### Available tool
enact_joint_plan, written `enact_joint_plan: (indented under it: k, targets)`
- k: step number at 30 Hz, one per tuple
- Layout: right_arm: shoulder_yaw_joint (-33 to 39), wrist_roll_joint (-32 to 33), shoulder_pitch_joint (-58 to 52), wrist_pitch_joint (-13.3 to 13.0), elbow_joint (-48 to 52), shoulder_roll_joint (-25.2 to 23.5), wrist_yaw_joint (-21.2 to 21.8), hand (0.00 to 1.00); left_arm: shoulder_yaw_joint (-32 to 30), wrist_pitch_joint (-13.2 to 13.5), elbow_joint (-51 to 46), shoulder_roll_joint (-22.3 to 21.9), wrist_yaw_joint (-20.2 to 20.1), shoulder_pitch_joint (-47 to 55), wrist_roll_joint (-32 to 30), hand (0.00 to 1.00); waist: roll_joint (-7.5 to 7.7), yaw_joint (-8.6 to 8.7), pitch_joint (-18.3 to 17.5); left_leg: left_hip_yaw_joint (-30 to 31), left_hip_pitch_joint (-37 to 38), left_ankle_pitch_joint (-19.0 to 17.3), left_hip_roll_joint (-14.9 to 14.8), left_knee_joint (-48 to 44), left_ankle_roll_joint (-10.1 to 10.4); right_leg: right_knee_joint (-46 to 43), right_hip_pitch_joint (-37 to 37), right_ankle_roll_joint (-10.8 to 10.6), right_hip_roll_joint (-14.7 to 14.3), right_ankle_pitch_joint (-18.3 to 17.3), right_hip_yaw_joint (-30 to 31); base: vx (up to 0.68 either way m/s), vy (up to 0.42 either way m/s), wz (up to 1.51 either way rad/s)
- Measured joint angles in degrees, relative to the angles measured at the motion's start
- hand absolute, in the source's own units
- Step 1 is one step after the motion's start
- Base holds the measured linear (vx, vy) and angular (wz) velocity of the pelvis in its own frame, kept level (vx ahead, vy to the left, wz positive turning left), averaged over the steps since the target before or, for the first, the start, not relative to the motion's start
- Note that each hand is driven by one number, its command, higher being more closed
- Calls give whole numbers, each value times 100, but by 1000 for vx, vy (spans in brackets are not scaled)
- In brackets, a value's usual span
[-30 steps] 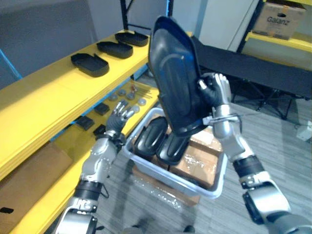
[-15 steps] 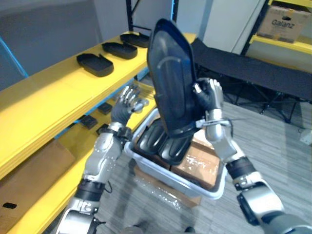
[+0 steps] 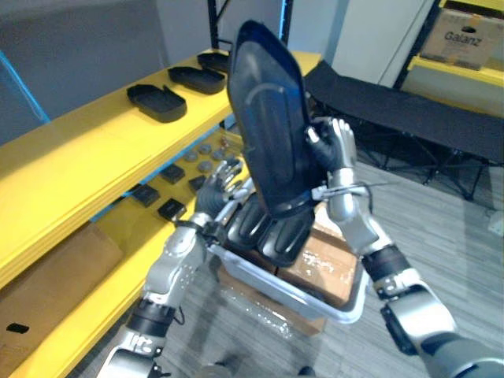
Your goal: Walk over and take plastic housings, then place them on the shelf
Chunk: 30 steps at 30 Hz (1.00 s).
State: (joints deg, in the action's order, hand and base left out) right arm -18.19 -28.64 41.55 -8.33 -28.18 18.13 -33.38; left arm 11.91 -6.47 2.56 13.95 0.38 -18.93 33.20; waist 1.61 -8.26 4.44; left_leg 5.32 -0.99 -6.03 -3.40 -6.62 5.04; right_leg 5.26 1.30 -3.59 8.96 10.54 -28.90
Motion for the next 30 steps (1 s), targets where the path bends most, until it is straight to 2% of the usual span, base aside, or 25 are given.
enact_joint_plan:
  k: [2, 8, 14, 20, 28, 29, 30]
  targets:
    - [-20, -117, 12, 75, -34, -14, -67, 100, 11, 2, 96, -88, 12, 20, 3, 0, 0, -50, 0, 16, 1, 9, 1, 1, 2, 0, 12, 2, 0, 2, -12, -4, -2, 2]
    - [-330, -358, 80, 233, -221, -151, -298, 100, 81, 42, 121, -99, -139, 248, 0, 0, 0, -57, 0, 36, 22, 21, -2, 4, 10, 0, 49, 2, 0, 1, -35, -3, -1, 2]
    - [-650, -707, 8, 249, -461, -317, -363, 100, 470, 69, 120, -166, -134, 268, 19, 0, -2, -55, -1, 36, 21, 28, -8, 10, 15, 0, 48, 5, -3, -2, -36, 0, 0, 0]
    - [-935, -913, -221, 360, -758, -380, -415, 100, 480, 160, 124, -213, -116, 278, 26, 0, -2, -55, -1, 37, 4, 28, -6, 20, 15, 0, 30, 5, -2, -3, -43, 0, 0, 0]
    - [-1120, -940, -286, 363, -908, -442, -427, 100, 570, 277, 165, -210, -9, 309, 13, 0, -3, -66, -3, 41, -3, 28, -5, 13, 16, 0, 26, 5, -1, -3, -48, 0, 0, 0]
    - [-1142, -939, -288, 362, -949, -457, -436, 100, 594, 291, 187, -210, 51, 322, 0, 100, -3, -70, -4, 44, -5, 28, -5, 12, 16, 1, 26, 5, -2, -3, -51, 0, 0, 0]
    - [-1172, -939, -288, 362, -986, -469, -454, 100, 618, 293, 201, -210, 100, 323, -27, 100, -4, -76, -5, 47, -5, 28, -5, 12, 16, 0, 28, 6, -2, -3, -52, 0, 0, 0]
